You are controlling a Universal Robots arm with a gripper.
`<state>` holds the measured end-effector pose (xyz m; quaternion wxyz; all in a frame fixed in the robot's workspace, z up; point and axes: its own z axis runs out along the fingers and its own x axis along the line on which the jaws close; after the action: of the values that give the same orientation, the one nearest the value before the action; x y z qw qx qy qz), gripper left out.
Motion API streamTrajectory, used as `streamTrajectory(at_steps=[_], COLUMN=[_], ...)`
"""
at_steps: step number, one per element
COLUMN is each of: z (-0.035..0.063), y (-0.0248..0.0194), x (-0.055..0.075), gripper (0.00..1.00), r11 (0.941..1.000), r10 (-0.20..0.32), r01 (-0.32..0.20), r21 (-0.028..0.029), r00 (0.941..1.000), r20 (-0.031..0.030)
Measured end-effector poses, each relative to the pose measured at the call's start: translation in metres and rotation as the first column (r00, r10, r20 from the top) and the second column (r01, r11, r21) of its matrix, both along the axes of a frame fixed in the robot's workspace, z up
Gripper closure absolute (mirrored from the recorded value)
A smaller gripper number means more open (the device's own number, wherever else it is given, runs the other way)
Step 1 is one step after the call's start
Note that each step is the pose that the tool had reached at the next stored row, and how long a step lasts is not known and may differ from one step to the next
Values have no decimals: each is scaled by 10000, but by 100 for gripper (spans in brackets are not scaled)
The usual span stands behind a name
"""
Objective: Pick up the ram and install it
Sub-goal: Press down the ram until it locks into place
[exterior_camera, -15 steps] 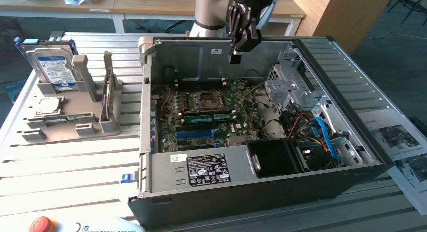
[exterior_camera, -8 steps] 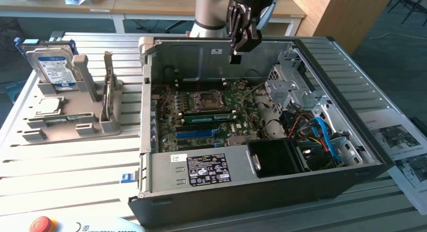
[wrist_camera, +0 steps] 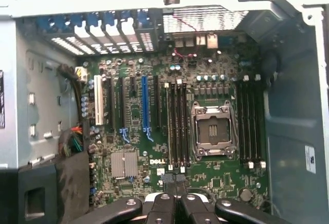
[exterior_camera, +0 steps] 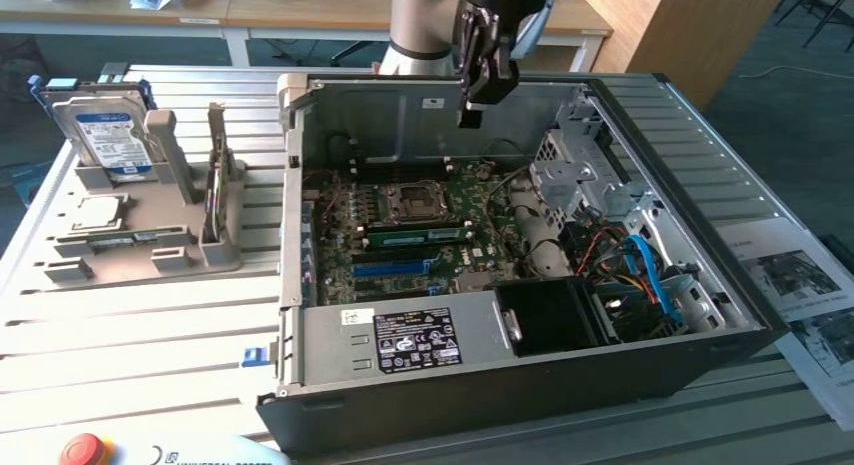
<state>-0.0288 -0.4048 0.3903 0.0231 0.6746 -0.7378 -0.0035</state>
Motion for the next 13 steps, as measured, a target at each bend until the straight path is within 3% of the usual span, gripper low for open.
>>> streamTrajectory(at_steps=[4,9,12,13], z=[-1,-2,-2,-2], y=[0,0,0,0], x=[0,0,0,0], gripper=[90,90,90,90], r11=[9973,9868,9762,9625], r10=[-729,-1621,-2168,-2712], r01=[729,1621,2168,2712], r21=[0,0,0,0], r00=[9973,9868,9762,9625], r20=[0,0,0,0])
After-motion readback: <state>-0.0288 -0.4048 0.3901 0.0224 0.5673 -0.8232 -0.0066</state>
